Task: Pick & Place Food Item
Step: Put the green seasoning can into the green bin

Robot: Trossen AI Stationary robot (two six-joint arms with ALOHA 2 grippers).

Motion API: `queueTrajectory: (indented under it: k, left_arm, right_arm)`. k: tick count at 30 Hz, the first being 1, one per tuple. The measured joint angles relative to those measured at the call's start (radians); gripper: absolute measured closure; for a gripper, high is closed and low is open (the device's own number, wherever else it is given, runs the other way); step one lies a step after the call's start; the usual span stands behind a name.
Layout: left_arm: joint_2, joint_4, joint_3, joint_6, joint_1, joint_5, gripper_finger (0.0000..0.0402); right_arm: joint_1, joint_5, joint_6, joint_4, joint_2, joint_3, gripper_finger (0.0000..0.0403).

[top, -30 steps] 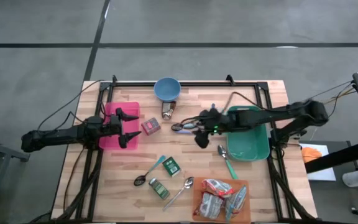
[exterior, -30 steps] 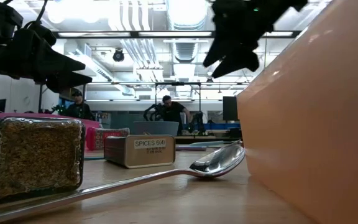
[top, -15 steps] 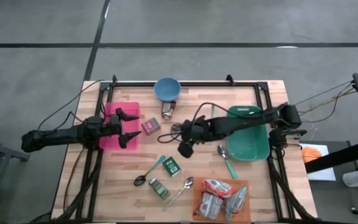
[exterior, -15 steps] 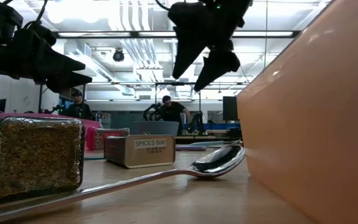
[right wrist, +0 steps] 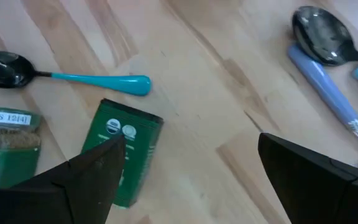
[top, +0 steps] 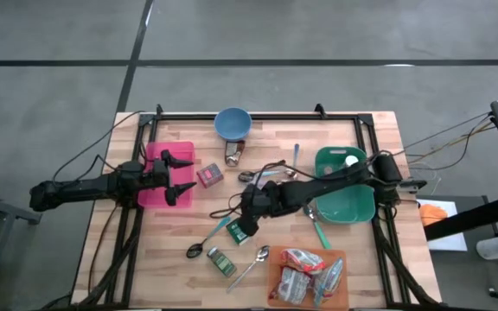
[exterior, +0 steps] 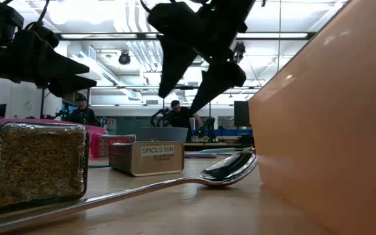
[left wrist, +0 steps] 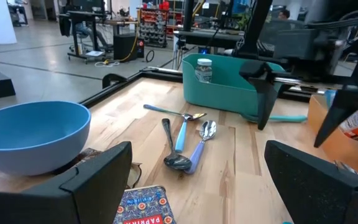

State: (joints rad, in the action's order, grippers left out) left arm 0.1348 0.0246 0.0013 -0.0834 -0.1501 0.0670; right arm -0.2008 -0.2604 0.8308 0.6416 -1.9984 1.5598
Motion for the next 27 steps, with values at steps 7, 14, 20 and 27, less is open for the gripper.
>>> queueTrajectory:
  k: [7, 14, 20, 27]
  left_arm:
    - [0.0, 0.0, 0.0, 0.0, 0.0, 0.0, 0.003]
    - [0.0, 0.0, 0.0, 0.0, 0.0, 0.0, 0.003]
    - [0.0, 0.0, 0.0, 0.0, 0.0, 0.0, 0.003]
    - [0.007, 0.0, 0.0, 0.0, 0.0, 0.0, 0.003]
  right_arm:
    - [-0.011, -0.004, 0.015, 0.006, -0.064, 0.078, 0.004]
    - [-0.028, 0.026, -0.006, 0.063, -0.2, 0.248, 0.004]
    - [-0.049, 0.045, 0.001, 0.143, -0.311, 0.416, 0.004]
    - [-0.058, -0.02, 0.067, 0.3, -0.396, 0.58, 0.004]
